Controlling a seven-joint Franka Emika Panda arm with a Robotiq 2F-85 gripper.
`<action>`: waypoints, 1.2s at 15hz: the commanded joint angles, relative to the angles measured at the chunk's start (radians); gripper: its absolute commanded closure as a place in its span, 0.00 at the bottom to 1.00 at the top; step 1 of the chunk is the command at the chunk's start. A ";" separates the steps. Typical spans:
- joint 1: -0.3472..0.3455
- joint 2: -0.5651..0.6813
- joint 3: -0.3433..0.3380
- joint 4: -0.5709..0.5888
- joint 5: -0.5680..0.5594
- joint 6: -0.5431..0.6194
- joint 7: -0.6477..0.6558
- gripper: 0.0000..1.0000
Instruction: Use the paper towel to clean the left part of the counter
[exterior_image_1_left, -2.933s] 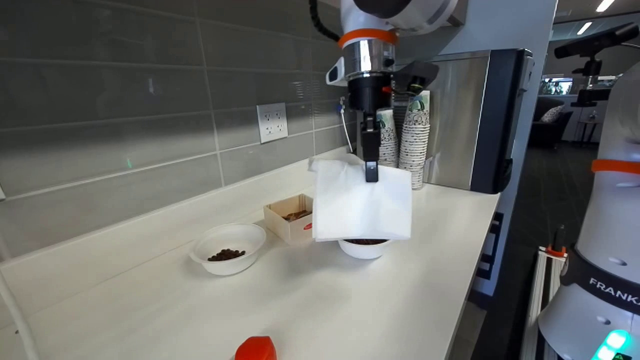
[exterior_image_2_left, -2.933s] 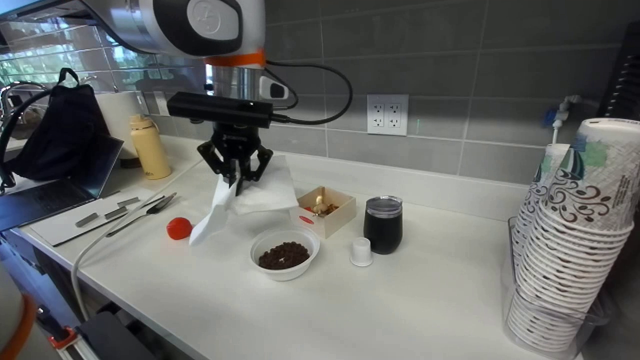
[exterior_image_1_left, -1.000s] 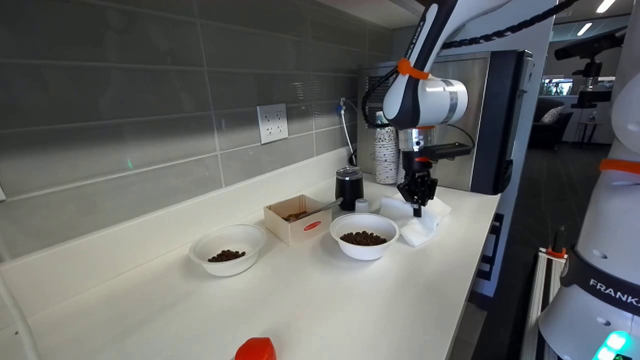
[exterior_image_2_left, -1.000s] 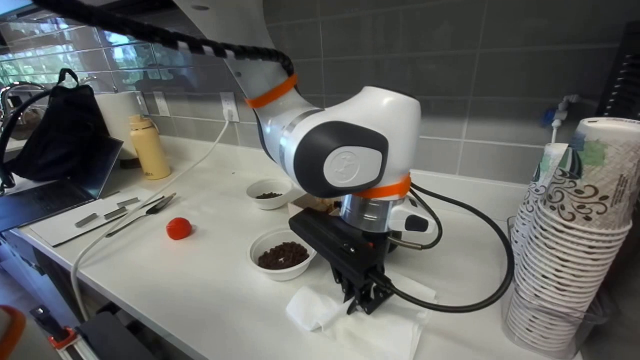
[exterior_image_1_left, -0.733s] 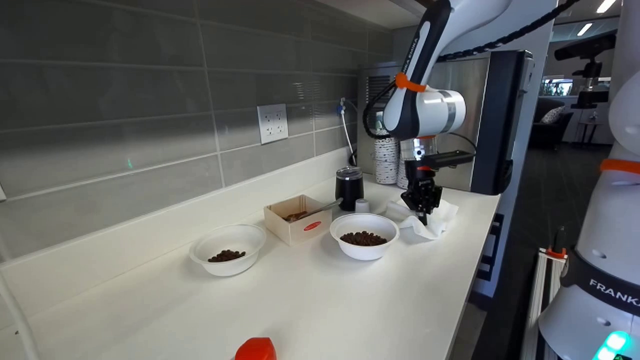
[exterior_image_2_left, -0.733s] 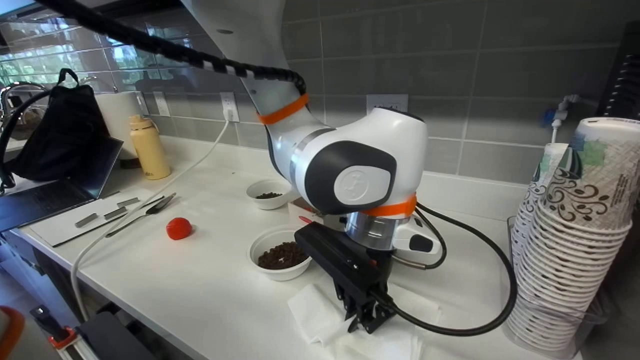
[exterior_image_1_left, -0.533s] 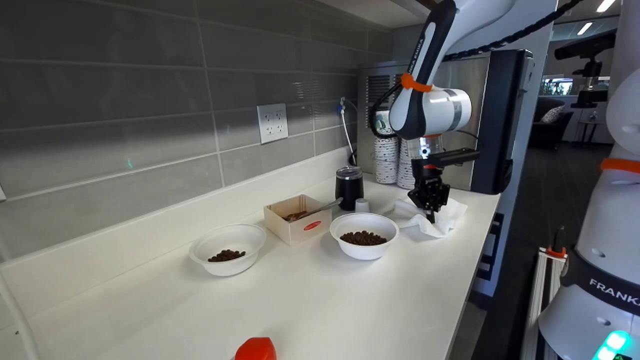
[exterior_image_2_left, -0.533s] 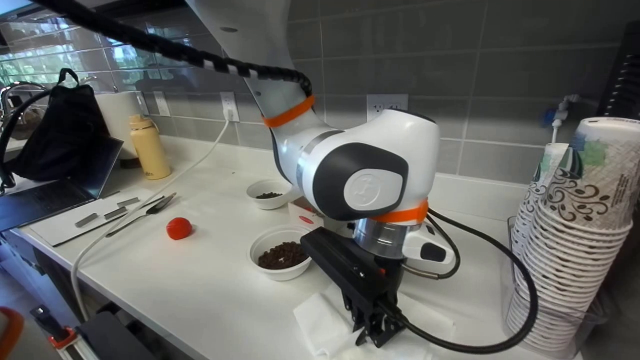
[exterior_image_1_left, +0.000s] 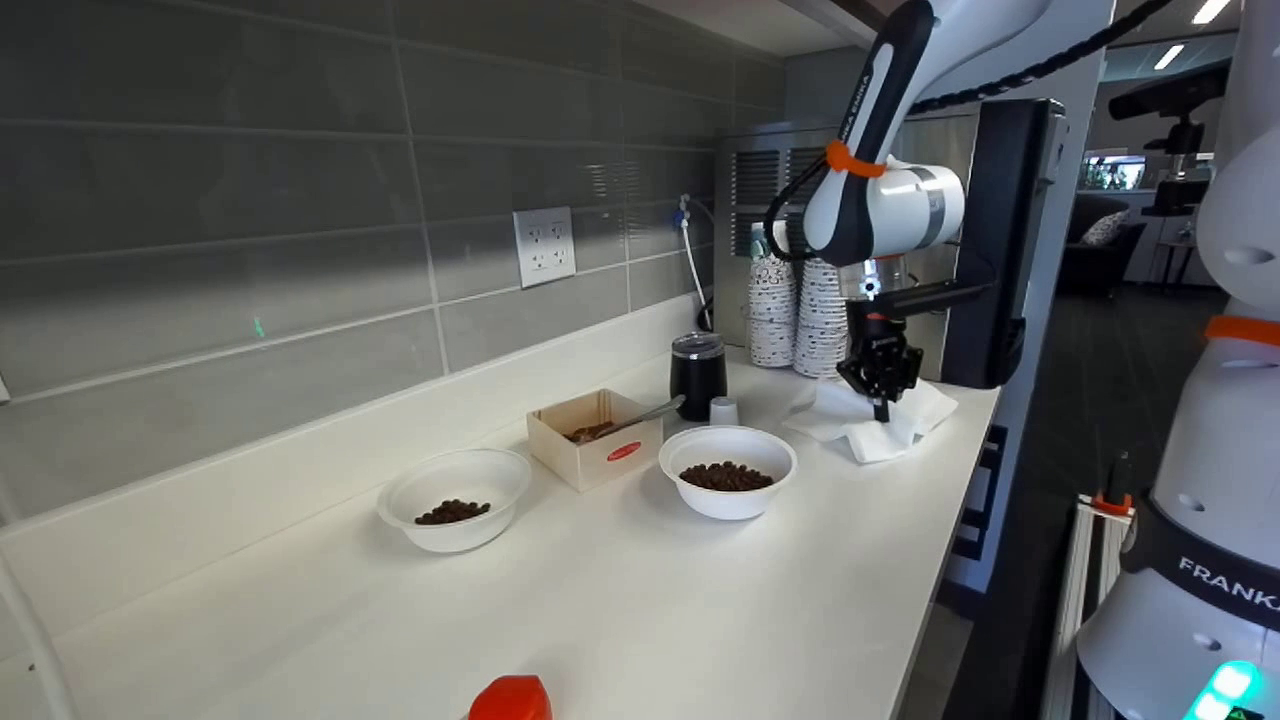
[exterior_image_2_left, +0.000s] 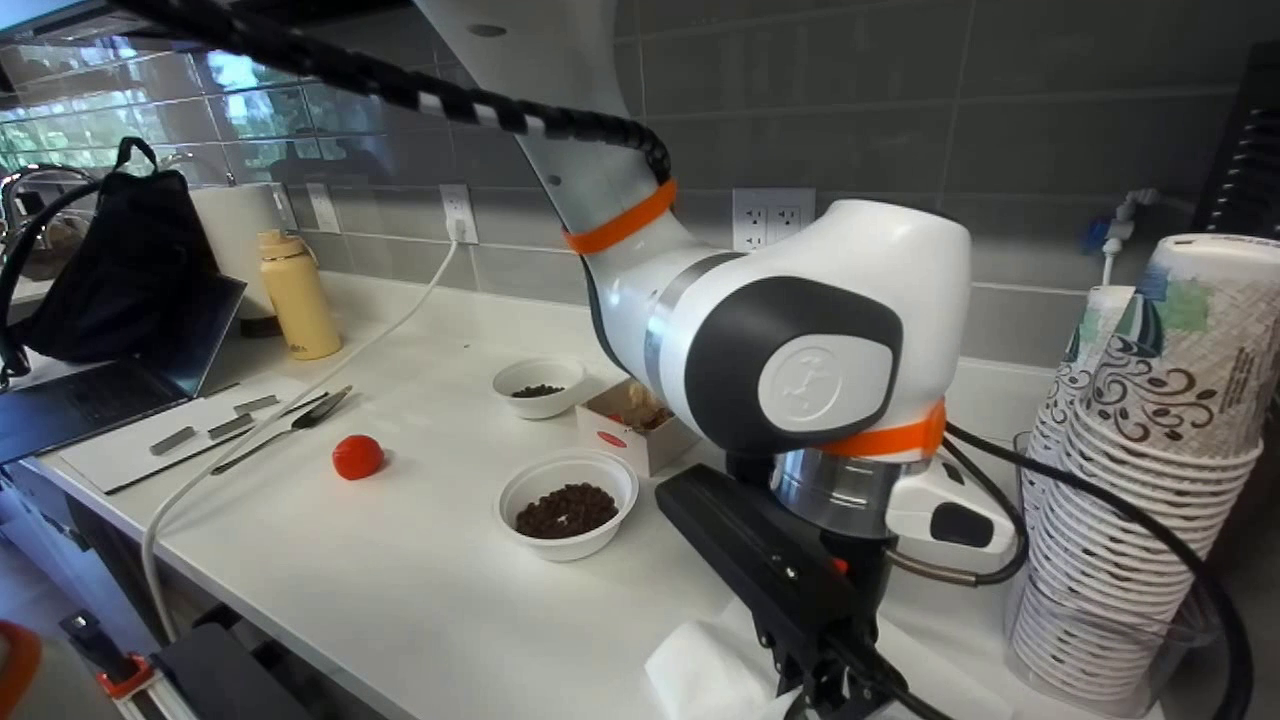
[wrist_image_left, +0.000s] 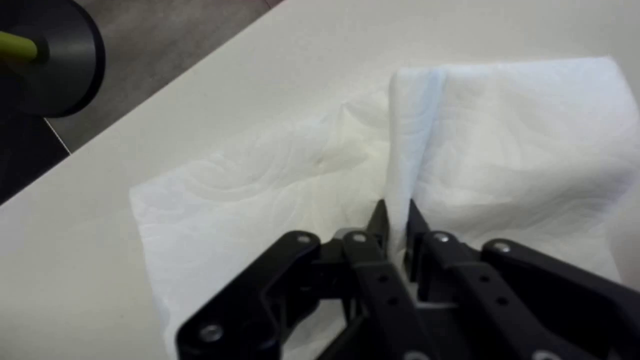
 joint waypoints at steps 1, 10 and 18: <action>-0.007 0.038 0.048 0.093 0.059 -0.013 -0.019 0.98; 0.034 0.212 0.194 0.250 0.110 -0.042 -0.025 0.98; 0.035 0.136 0.075 0.207 -0.054 -0.113 0.038 0.98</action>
